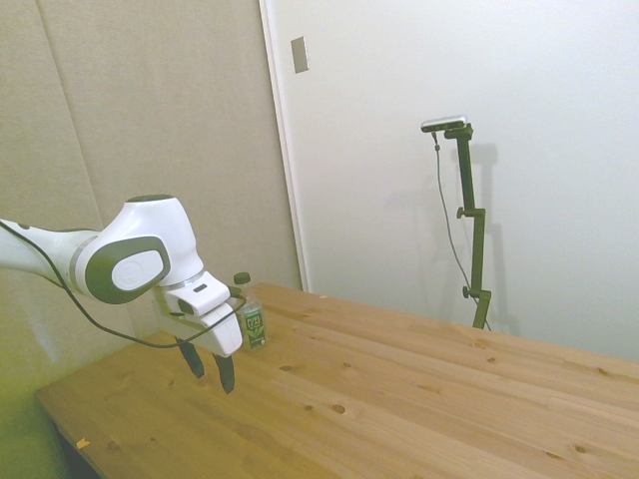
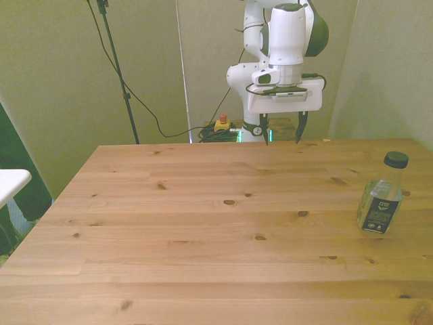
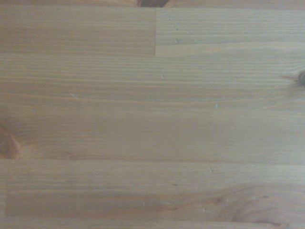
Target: Knock down the bottle
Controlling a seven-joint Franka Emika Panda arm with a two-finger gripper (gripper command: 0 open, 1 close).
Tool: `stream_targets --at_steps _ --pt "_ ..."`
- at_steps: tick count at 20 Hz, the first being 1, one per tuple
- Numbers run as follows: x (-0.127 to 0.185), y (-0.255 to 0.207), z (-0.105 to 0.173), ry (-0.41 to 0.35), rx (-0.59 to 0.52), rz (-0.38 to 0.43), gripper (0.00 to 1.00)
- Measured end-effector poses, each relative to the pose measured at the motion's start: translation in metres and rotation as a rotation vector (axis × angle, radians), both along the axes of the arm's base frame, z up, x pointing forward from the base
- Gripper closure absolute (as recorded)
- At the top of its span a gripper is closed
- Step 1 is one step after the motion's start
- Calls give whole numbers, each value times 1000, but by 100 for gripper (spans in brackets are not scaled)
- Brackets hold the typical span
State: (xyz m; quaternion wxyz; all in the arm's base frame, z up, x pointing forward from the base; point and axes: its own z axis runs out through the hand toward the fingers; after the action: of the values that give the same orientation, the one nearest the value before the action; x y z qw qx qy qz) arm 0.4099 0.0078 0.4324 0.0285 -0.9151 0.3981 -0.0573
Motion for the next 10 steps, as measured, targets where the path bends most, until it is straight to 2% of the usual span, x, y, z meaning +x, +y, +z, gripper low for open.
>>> stream_targets --at_steps 3,4,10 --pt "-1 -1 -2 7 2 -6 0" --pt "0 1 -1 5 4 -17 100" --pt "12 35 23 -37 15 -72 100"
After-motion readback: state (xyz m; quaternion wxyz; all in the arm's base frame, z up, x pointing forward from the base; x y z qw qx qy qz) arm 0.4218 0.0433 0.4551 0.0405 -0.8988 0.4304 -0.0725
